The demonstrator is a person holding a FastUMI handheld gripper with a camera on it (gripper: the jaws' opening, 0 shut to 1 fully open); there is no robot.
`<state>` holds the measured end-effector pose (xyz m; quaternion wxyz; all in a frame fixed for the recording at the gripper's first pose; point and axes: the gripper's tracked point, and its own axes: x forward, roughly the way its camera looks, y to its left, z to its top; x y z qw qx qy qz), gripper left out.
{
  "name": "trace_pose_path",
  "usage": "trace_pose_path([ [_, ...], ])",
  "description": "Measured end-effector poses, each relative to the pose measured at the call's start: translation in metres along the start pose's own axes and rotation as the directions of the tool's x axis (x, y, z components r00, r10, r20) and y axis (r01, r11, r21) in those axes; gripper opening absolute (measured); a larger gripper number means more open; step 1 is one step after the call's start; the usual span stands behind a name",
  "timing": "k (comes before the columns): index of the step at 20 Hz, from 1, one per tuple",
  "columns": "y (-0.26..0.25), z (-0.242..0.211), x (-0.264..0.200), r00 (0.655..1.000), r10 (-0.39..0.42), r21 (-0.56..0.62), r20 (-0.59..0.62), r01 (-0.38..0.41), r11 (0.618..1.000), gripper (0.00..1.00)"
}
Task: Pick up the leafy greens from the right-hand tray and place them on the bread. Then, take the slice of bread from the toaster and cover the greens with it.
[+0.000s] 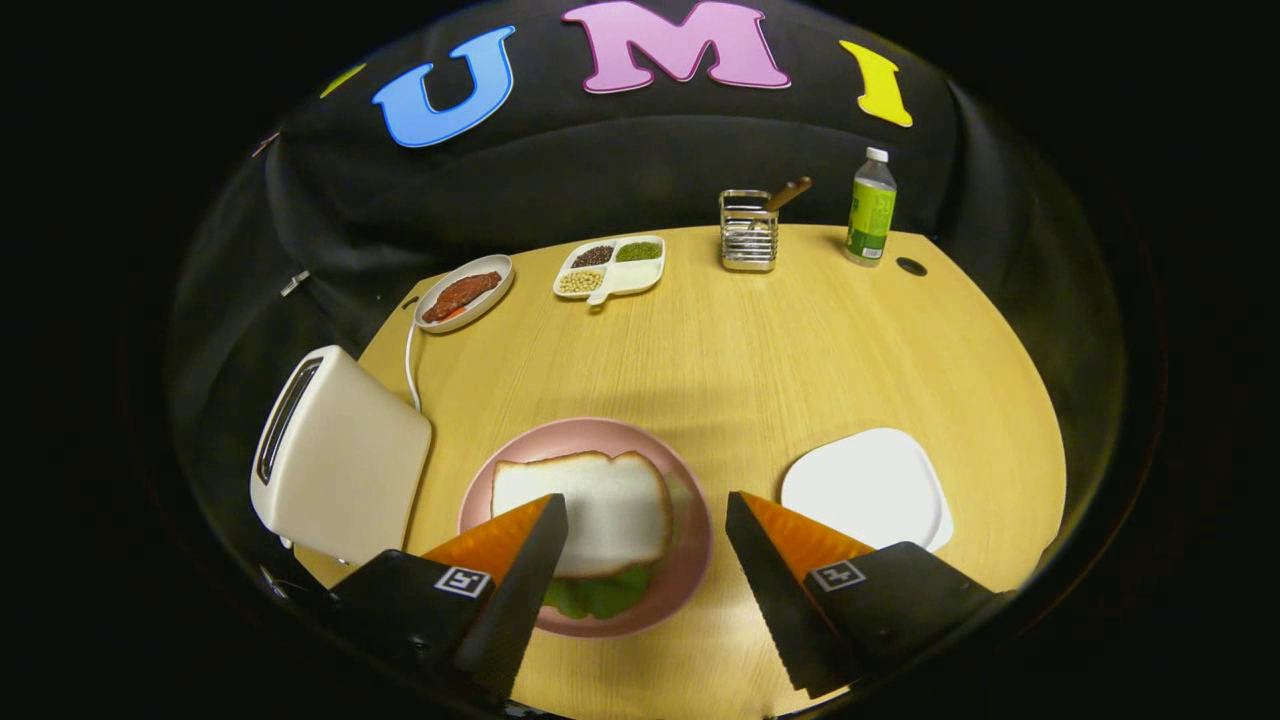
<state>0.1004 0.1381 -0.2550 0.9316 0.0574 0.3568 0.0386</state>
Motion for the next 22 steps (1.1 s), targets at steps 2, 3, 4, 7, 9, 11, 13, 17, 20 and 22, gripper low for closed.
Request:
trace_pose_path([
  [2, -0.006, 0.016, -0.023, 0.998, -0.019, -0.03, 0.065, 0.02, 0.999, 0.99],
  [3, -0.01, 0.025, -0.035, 0.995, -0.024, -0.046, 0.098, 0.029, 0.999, 0.99],
  [4, -0.014, 0.034, -0.046, 0.991, -0.029, -0.062, 0.128, 0.037, 0.997, 0.99],
  [7, -0.025, 0.068, -0.082, 0.973, -0.021, -0.084, 0.231, 0.041, 0.996, 0.99],
  [9, -0.037, 0.094, -0.112, 0.952, -0.014, -0.073, 0.306, 0.038, 0.997, 0.99],
  [11, -0.047, 0.121, -0.148, 0.915, 0.009, -0.044, 0.404, 0.009, 0.999, 0.99],
  [13, -0.069, 0.141, -0.184, 0.874, 0.005, -0.05, 0.486, 0.022, 0.999, 0.99],
  [17, -0.112, 0.163, -0.234, 0.824, -0.01, -0.067, 0.567, 0.058, 0.996, 0.99],
  [20, -0.131, 0.175, -0.265, 0.781, -0.015, -0.052, 0.624, 0.061, 0.997, 0.99],
  [22, -0.146, 0.179, -0.276, 0.756, -0.026, -0.055, 0.654, 0.081, 0.995, 0.98],
])
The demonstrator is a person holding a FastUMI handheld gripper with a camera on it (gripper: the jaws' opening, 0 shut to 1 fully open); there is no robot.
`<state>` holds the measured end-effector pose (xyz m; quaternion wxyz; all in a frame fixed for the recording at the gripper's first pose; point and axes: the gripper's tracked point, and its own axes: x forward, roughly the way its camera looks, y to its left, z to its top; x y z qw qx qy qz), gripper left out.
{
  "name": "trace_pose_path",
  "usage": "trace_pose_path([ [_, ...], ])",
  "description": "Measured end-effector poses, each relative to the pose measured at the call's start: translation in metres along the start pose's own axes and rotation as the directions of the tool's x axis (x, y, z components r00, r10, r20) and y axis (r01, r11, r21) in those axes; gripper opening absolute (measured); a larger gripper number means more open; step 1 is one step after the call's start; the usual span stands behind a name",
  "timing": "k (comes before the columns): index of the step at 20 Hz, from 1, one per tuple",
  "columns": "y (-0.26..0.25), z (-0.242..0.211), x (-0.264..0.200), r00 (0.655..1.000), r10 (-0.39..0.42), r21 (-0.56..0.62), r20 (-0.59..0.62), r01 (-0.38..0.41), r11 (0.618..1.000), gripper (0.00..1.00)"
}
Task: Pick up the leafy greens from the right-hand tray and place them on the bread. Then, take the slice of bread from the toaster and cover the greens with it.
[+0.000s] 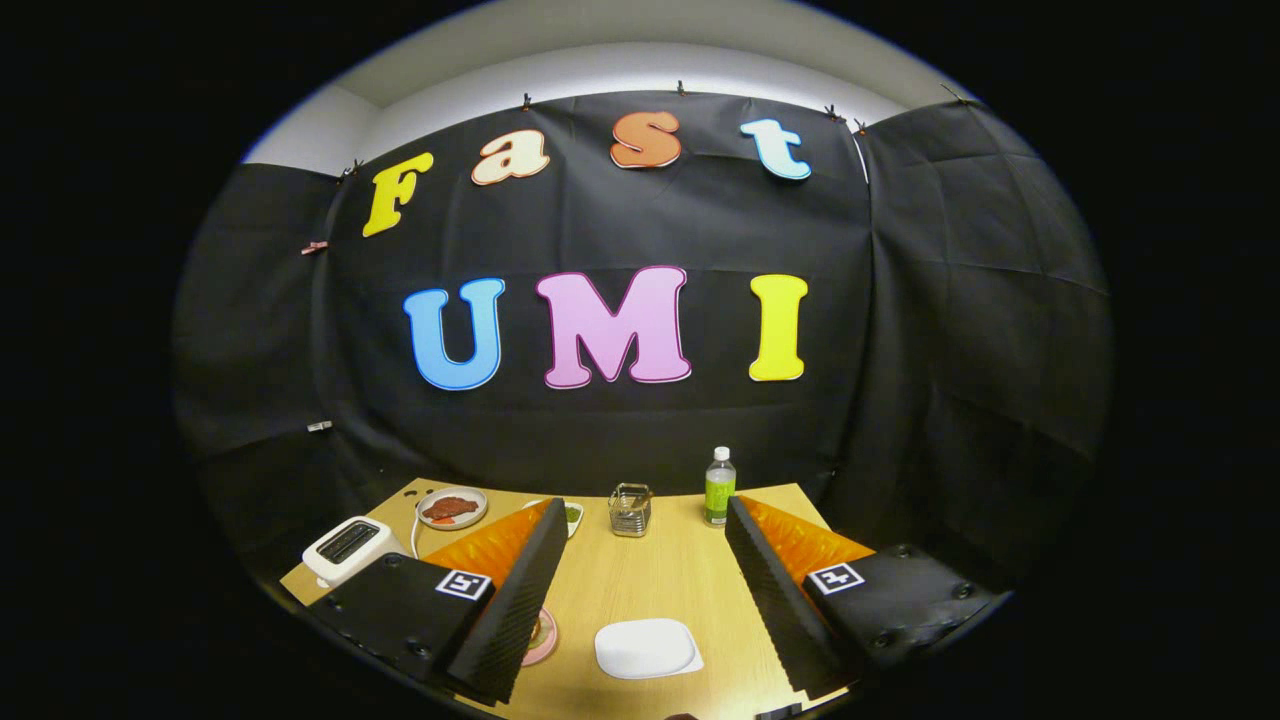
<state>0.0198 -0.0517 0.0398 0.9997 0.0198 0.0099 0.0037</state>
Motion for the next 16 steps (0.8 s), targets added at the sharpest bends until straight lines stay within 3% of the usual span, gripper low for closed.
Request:
trace_pose_path([
  [3, -0.011, -0.002, -0.004, 1.0, -0.015, -0.035, 0.008, 0.015, 0.999, 0.98],
  [16, -0.014, -0.009, 0.007, 1.0, -0.004, 0.003, -0.027, 0.004, 1.0, 0.98],
])
